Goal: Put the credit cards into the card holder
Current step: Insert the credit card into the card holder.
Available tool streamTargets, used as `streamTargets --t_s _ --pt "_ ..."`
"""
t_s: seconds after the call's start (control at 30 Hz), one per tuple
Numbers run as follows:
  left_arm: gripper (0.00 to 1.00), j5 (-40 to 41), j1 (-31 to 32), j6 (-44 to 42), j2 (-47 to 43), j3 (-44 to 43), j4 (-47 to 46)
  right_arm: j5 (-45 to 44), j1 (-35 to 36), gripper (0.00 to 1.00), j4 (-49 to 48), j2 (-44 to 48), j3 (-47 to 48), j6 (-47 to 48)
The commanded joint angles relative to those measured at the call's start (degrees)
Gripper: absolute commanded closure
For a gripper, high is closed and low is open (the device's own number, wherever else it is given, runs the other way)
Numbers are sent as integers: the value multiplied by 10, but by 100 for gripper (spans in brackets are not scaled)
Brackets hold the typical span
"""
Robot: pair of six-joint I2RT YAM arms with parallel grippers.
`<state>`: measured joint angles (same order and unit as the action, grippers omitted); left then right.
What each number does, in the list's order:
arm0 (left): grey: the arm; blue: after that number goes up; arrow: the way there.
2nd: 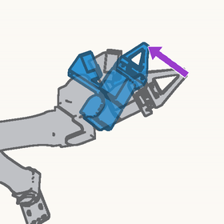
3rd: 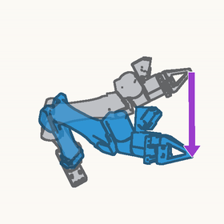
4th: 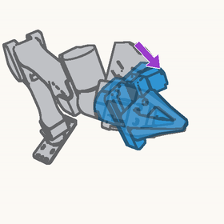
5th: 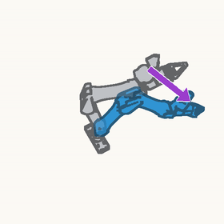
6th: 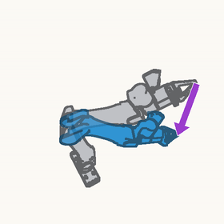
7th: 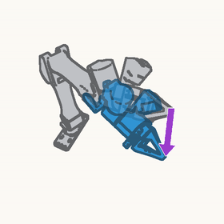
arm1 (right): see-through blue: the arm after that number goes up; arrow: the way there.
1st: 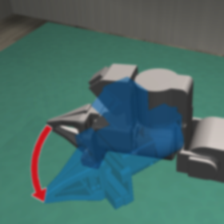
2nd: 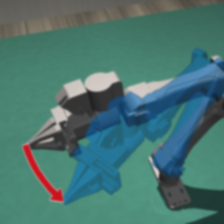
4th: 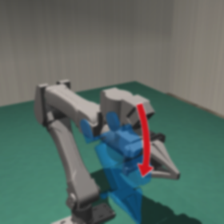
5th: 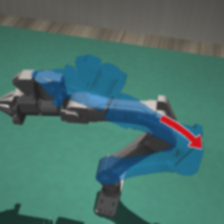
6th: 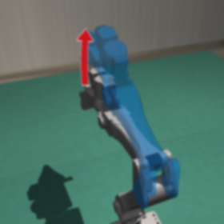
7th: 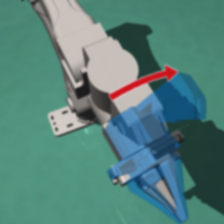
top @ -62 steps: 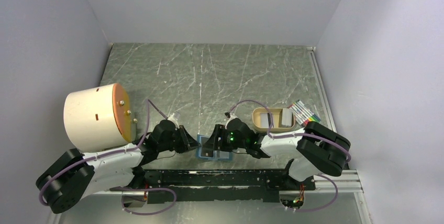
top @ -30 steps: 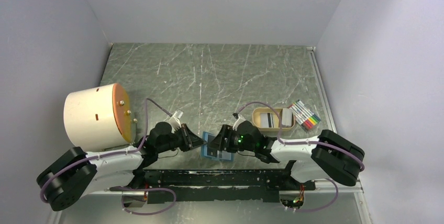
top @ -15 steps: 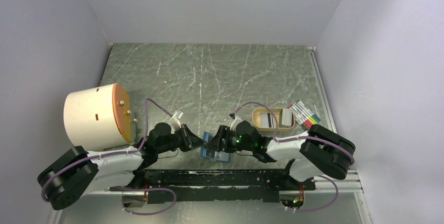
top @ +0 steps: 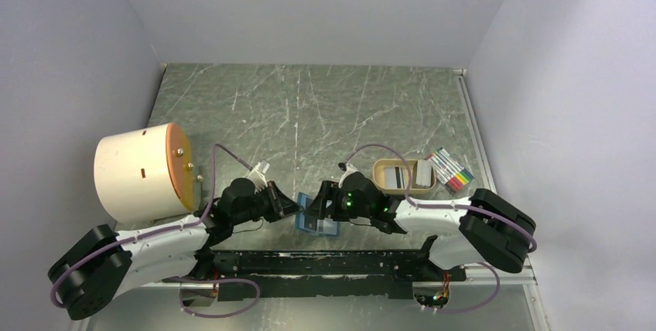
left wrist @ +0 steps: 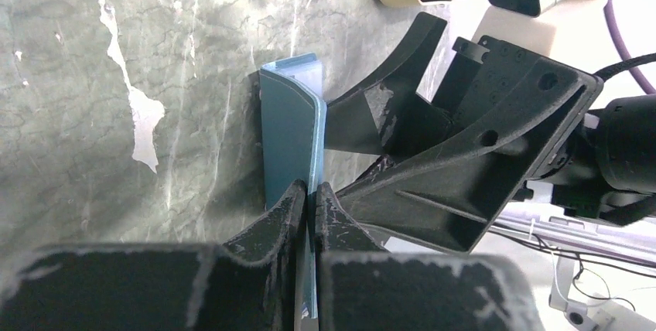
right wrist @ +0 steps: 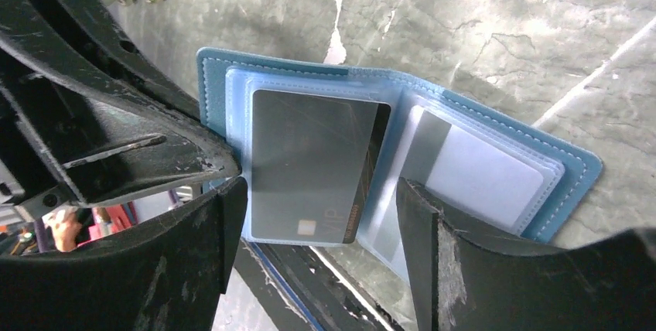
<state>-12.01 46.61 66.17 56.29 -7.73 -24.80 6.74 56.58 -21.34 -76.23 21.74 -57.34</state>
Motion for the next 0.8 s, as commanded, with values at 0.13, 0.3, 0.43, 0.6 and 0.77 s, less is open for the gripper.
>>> streamTargets --t_s 0.13,0.3,0.43,0.6,0.77 --pt "91 18 6 -19 3 -39 45 -26 -1 29 133 11 59 30" --pt "91 27 6 -16 -4 -43 62 -22 -1 46 123 38 56 24" --pt "91 41 6 -16 -24 -51 84 -11 7 48 95 36 59 20" --pt "91 33 7 -8 -24 -55 91 27 12 31 38 -2 57 -10" --pt "91 37 8 -9 -28 -69 118 40 12 28 -9 -37 55 -17"
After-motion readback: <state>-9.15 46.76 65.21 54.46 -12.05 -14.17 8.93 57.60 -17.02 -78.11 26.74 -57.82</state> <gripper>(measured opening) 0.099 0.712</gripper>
